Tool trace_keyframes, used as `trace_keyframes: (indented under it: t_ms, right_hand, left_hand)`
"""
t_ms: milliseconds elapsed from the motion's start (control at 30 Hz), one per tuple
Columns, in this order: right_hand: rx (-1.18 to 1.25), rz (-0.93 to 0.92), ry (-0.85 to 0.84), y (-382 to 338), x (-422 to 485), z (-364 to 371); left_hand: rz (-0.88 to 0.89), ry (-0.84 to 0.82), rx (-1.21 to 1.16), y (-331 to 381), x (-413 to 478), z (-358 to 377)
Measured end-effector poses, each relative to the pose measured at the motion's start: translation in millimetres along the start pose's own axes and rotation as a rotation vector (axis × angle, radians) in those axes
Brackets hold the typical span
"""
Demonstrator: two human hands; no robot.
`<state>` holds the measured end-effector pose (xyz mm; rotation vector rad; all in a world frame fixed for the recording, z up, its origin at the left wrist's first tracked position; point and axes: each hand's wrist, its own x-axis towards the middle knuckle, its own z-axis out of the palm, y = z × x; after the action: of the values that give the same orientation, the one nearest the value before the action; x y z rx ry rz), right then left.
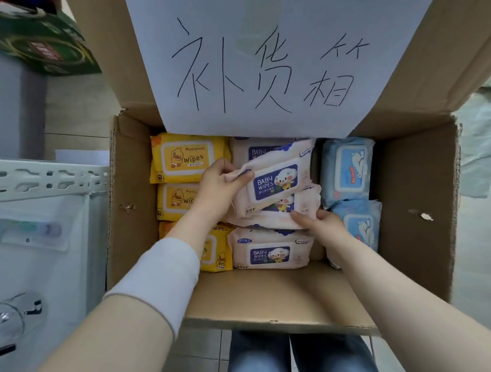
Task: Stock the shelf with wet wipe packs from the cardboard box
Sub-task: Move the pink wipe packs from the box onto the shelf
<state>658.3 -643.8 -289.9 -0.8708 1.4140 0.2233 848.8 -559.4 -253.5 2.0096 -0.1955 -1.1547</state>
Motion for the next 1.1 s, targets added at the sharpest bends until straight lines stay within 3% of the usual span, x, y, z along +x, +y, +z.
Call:
trace_keyframes:
  t_ms: [267, 433, 700, 867, 1100]
  right_hand:
    - [0.128, -0.006, -0.098, -9, -59, -24]
    - [0.114, -0.075, -0.323, -20, -144, -49]
    - [-0.035, -0.088, -0.753, -46, -287, -54]
    - [-0.151, -0.118, -0.979, -55, -376, -13]
    - [-0.341, -0.205, -1.26, -48, -491, 102]
  left_hand:
    - [-0.018, 0.285, -0.446, -5, -83, -39]
    - [-0.028, 0.496, -0.605, 17, -185, -76]
    - [0.331, 0.835, -0.713, 63, -414, -135]
    - [0.443, 1.071, -0.782, 67, -544, -184]
    - [0.506, 1.48, -0.769, 14, -696, -255]
